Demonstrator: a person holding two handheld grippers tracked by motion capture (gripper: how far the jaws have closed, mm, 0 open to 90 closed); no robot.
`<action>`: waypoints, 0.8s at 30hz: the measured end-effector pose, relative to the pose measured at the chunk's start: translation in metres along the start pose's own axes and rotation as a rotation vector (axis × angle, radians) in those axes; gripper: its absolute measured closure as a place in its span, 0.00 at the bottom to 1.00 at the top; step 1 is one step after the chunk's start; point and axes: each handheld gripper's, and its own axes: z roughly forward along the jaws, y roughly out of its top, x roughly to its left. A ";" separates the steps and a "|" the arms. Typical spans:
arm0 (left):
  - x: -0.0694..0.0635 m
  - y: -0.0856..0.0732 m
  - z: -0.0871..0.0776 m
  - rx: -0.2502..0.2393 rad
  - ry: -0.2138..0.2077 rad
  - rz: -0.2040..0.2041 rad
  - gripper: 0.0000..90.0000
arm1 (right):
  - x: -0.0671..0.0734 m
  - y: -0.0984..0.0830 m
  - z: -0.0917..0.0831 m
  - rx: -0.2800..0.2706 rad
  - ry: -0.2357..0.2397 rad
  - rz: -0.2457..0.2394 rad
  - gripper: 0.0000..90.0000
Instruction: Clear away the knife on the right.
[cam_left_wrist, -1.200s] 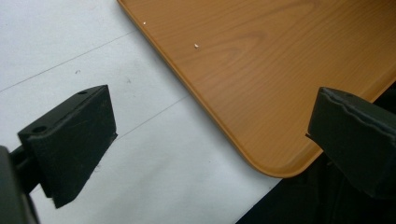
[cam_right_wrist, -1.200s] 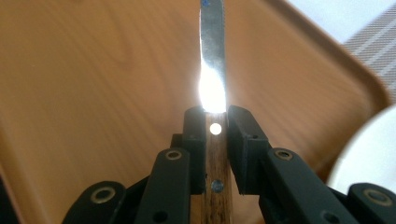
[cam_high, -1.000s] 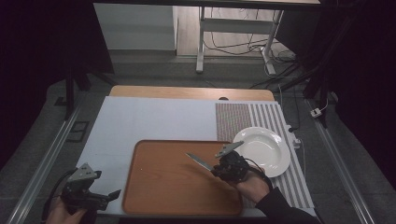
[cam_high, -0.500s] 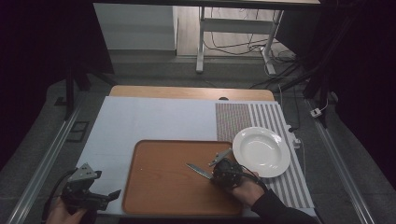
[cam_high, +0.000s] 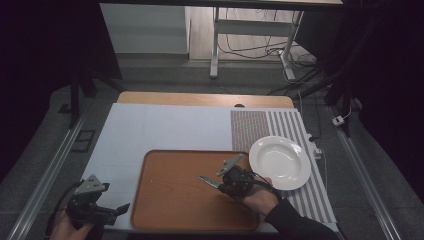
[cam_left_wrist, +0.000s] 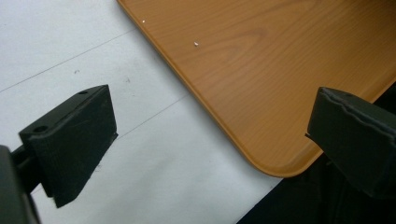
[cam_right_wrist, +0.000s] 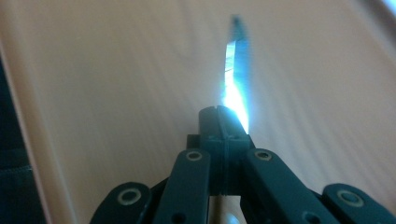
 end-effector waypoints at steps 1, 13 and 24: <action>0.000 0.000 0.000 0.001 0.001 0.000 0.02 | 0.001 0.003 0.005 0.011 0.005 -0.017 1.00; 0.000 0.000 0.000 0.001 0.003 0.004 0.02 | -0.012 -0.004 0.019 0.076 -0.017 0.008 1.00; 0.000 0.000 -0.001 -0.002 0.003 0.004 0.02 | -0.034 -0.027 0.004 0.081 -0.060 0.114 1.00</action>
